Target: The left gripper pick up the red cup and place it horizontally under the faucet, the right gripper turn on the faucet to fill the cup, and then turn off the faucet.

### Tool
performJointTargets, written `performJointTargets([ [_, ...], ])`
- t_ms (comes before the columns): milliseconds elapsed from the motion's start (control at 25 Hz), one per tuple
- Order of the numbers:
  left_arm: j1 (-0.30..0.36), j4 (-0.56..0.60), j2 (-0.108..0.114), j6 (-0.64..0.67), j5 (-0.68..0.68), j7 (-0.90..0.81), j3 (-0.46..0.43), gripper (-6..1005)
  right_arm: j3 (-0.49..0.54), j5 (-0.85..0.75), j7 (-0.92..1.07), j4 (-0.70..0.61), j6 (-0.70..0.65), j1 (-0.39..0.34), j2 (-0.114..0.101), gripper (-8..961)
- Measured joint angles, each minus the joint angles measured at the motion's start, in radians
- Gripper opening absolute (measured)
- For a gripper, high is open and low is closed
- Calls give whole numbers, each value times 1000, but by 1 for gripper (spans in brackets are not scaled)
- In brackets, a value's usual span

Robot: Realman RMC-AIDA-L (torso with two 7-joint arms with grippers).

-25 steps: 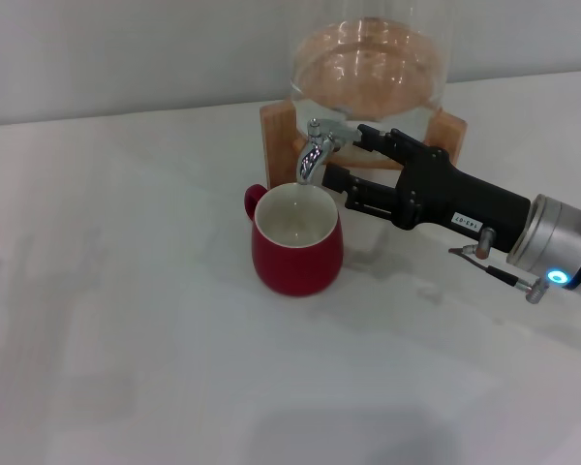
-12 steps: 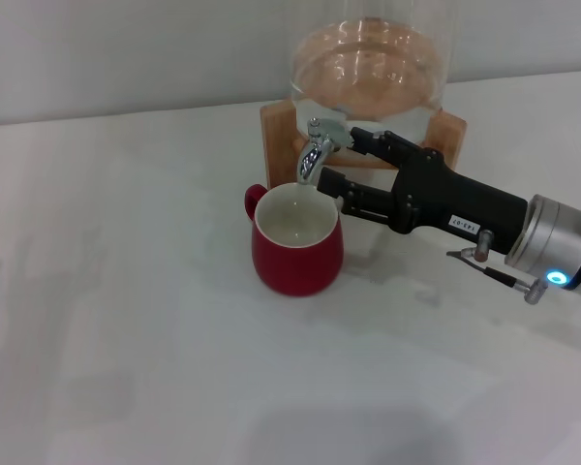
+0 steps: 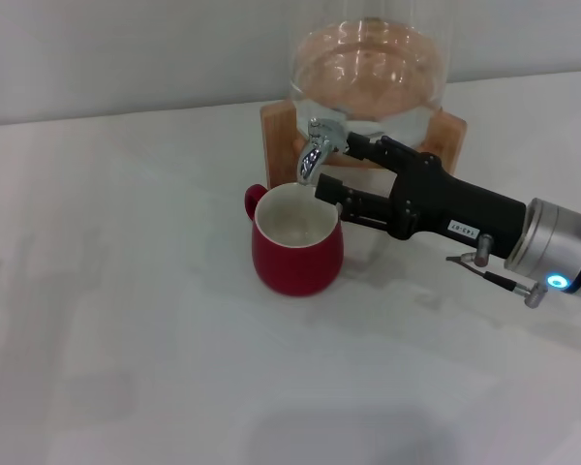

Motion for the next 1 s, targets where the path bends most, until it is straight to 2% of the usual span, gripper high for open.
performJointTargets([
  [1000, -4, 0, 0, 0, 2, 0, 0, 881, -45, 0, 27, -38, -6, -6, 0, 872],
])
